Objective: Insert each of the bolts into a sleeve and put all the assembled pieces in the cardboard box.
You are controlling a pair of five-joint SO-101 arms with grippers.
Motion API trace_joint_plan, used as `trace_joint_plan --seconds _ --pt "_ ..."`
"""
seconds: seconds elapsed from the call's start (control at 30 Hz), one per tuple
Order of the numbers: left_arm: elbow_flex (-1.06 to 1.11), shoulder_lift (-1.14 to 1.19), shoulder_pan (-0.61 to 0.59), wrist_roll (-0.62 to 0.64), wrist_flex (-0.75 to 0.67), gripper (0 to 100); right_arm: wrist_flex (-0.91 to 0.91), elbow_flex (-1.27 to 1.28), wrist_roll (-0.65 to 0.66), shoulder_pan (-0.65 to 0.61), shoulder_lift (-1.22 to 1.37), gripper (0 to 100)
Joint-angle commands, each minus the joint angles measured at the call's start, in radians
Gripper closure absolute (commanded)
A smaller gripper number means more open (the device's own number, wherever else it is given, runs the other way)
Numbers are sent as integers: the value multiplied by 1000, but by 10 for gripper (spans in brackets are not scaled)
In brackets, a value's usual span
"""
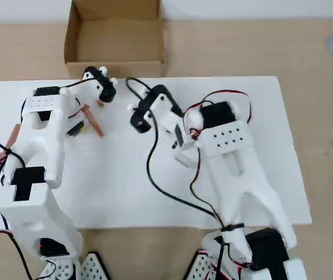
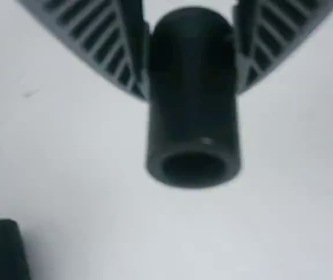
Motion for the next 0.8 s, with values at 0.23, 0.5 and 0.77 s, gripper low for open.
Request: trace_joint_plan --seconds 0.23,0.5,0.77 --pt "-51 -186 3 209 -25 987 6 -27 -18 -15 -45 988" --pt "-31 -440 3 423 21 987 9 -90 -18 -24 -45 988" --pt "-31 -636 -32 1014 184 988 -48 -248 -173 -81 -93 988"
